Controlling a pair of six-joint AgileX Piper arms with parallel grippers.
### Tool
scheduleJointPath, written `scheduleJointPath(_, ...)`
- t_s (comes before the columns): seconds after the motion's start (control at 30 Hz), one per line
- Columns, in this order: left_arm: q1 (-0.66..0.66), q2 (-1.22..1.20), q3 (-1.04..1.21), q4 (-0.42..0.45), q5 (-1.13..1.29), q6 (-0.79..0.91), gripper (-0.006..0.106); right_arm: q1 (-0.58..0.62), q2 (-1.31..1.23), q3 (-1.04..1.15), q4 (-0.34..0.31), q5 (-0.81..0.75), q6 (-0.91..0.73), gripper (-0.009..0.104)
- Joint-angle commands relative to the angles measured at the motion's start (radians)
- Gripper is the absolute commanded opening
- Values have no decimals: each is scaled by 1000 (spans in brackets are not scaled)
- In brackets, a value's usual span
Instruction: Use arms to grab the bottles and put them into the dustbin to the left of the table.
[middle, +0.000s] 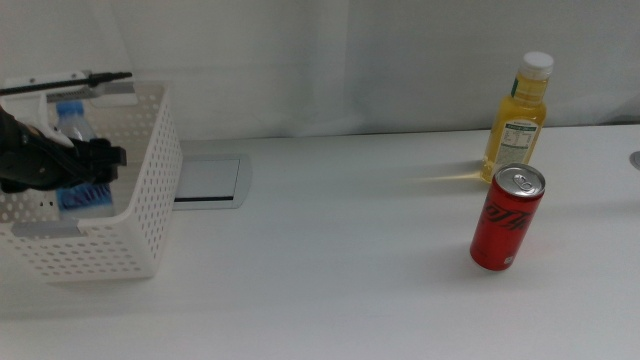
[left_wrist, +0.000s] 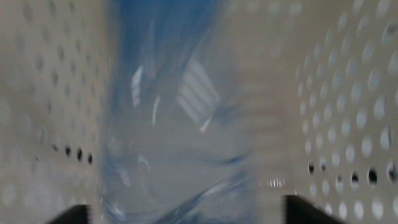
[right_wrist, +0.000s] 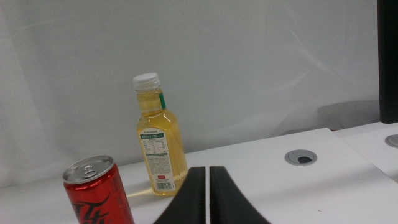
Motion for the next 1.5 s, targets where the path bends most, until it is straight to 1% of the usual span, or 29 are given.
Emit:
scheduleJointPath(0.0, 0, -10, -11, -10, -41, -23, 89, -4, -3, 5, 1, 2, 0, -3)
scheduleJointPath(0.03, 0, -10, -11, -10, -38, -29, 93, -4, -3, 5, 1, 2, 0, -3)
scheduleJointPath(0.37, 0, -106, -23, -10, -26, -42, 93, -4, -3, 5, 1, 2, 0, -3)
scheduleJointPath(0.77, 0, -442, -23, -10, 98, -38, 91, -4, -3, 5, 1, 2, 0, -3)
scheduleJointPath(1.0, -2, -651, 4, -10, 132, 19, 91, -4, -3, 5, 1, 2, 0, -3)
scheduleJointPath(1.13, -44, -750, 38, -8, 143, 40, 91, -4, -3, 5, 1, 2, 0, -3)
scheduleJointPath(1.27, -130, -854, 114, -2, 143, 50, 91, -4, -3, 5, 1, 2, 0, -3)
scheduleJointPath(1.47, -257, -984, 289, -8, 143, 51, 91, -4, -3, 5, 1, 2, 0, -3)
